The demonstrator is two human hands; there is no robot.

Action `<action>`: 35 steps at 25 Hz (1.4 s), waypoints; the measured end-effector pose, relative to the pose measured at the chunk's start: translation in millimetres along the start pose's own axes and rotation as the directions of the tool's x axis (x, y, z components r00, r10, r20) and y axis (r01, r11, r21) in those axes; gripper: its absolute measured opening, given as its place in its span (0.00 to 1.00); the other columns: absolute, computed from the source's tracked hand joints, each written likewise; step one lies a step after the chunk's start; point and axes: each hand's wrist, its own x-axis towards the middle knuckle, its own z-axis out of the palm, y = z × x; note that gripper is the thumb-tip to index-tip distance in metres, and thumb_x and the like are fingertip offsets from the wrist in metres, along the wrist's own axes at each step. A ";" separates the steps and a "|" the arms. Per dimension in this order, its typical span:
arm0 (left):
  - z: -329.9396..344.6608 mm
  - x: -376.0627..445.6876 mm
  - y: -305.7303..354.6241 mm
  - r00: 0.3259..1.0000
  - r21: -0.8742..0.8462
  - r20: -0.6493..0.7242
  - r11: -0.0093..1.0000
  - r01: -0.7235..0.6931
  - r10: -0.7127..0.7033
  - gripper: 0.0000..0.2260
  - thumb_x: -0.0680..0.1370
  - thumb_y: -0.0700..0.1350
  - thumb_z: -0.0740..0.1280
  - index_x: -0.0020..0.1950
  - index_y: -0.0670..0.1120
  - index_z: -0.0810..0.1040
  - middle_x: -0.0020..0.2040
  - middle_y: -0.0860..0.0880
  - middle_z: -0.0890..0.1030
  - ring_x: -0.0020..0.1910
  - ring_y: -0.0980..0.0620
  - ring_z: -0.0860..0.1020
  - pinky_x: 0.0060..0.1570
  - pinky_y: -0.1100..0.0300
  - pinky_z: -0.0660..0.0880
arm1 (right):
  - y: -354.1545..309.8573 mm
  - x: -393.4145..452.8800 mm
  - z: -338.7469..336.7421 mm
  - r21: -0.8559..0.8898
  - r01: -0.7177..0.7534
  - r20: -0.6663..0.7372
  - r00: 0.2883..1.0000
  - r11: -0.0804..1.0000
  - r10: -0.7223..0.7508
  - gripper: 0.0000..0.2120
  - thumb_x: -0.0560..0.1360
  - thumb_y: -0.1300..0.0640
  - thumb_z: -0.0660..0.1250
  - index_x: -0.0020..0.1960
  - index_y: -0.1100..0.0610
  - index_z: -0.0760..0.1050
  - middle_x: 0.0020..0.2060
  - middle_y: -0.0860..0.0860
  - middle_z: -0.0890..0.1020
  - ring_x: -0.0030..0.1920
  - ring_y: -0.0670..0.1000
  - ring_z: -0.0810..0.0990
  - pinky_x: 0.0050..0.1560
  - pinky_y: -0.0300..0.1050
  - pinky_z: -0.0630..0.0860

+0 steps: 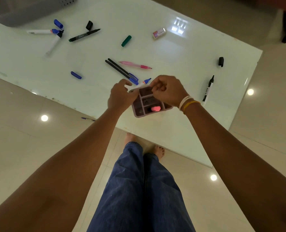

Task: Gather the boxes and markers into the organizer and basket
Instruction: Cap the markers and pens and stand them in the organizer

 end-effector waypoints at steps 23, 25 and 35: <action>-3.2 166.7 64.5 0.803 0.582 0.594 0.664 -0.469 0.046 0.30 0.82 0.58 0.53 0.79 0.53 0.44 0.79 0.50 0.36 0.79 0.48 0.42 0.74 0.41 0.55 | 2.2 186.9 -23.0 -0.742 -0.132 -0.210 0.977 0.657 -0.041 0.15 0.79 0.61 0.57 0.65 0.58 0.69 0.63 0.58 0.71 0.61 0.60 0.73 0.52 0.55 0.75; -3.9 167.5 65.6 0.794 0.585 0.608 0.669 -0.458 0.011 0.31 0.81 0.59 0.53 0.79 0.53 0.42 0.79 0.50 0.35 0.79 0.48 0.41 0.75 0.41 0.52 | 5.6 174.7 -17.1 -0.692 -0.173 -0.266 0.964 0.701 -0.025 0.13 0.80 0.59 0.56 0.62 0.59 0.72 0.59 0.58 0.75 0.61 0.58 0.74 0.51 0.53 0.75; -1.4 111.8 66.7 0.939 0.516 0.245 0.787 -0.338 0.243 0.21 0.82 0.54 0.55 0.73 0.49 0.67 0.73 0.47 0.70 0.71 0.46 0.68 0.70 0.49 0.63 | 10.6 106.4 -5.7 -0.360 -0.148 -0.369 0.929 0.921 0.005 0.16 0.75 0.56 0.66 0.61 0.60 0.77 0.57 0.59 0.73 0.56 0.58 0.78 0.56 0.48 0.75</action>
